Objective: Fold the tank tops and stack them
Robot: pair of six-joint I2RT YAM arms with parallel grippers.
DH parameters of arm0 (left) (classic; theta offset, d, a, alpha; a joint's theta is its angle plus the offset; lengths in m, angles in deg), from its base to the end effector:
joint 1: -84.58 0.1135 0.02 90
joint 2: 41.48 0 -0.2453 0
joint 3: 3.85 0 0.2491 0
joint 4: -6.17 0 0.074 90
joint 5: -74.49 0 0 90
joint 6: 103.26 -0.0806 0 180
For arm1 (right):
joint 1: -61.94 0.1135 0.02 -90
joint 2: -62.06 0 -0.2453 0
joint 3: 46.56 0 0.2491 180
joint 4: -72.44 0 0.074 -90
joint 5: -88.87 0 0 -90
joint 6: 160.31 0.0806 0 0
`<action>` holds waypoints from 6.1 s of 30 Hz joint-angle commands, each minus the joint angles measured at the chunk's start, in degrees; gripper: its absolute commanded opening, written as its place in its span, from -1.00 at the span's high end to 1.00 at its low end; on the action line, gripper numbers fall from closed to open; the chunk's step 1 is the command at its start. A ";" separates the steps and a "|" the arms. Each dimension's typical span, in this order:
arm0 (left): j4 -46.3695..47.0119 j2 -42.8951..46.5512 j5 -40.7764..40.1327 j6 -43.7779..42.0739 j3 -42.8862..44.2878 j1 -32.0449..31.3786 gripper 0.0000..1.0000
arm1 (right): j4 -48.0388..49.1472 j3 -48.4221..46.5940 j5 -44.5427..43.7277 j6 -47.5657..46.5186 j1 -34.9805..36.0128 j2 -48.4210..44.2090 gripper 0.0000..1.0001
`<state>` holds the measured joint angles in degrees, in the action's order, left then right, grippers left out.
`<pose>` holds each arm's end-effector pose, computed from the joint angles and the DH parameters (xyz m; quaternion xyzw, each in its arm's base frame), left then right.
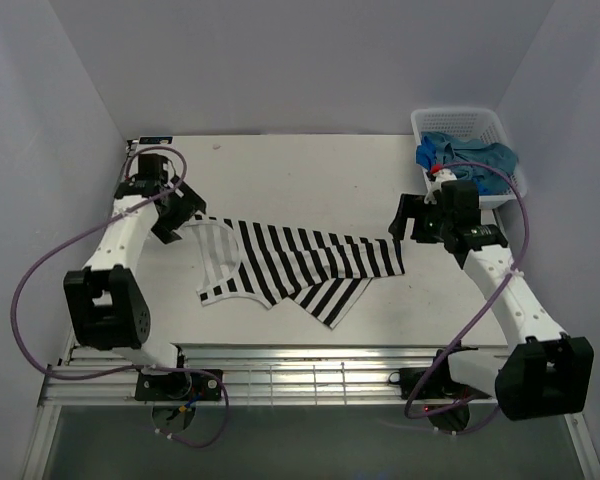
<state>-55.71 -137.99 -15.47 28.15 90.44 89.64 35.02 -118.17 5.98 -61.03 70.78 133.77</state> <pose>0.3628 0.0321 0.2085 -0.3844 0.8956 -0.0702 0.2128 0.3090 0.0581 0.2522 -0.0240 0.8953 0.1244 0.4270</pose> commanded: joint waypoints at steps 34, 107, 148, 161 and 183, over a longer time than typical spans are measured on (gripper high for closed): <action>-4.01 16.71 -13.49 18.01 -35.97 -16.40 -0.95 | 1.34 19.53 -5.18 4.34 -2.77 -15.19 -0.80; 4.44 22.23 -7.33 7.55 -28.69 -15.17 1.00 | 1.25 7.06 -22.50 15.86 11.55 4.09 0.85; 6.99 -6.07 21.33 -6.42 48.95 1.44 1.00 | -5.34 -53.01 9.84 -1.63 -4.18 10.59 0.85; 0.95 13.97 11.93 -6.78 -12.48 1.53 1.00 | -2.59 15.08 15.03 7.51 -3.92 -20.36 0.70; 0.48 0.99 7.09 -3.09 -10.94 -10.93 -0.96 | 2.39 8.73 5.99 4.87 10.84 -6.77 -0.80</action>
<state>-57.46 -131.56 -6.47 23.89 77.13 82.86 31.85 -105.05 14.48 -55.41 77.60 122.49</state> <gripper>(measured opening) 0.979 0.900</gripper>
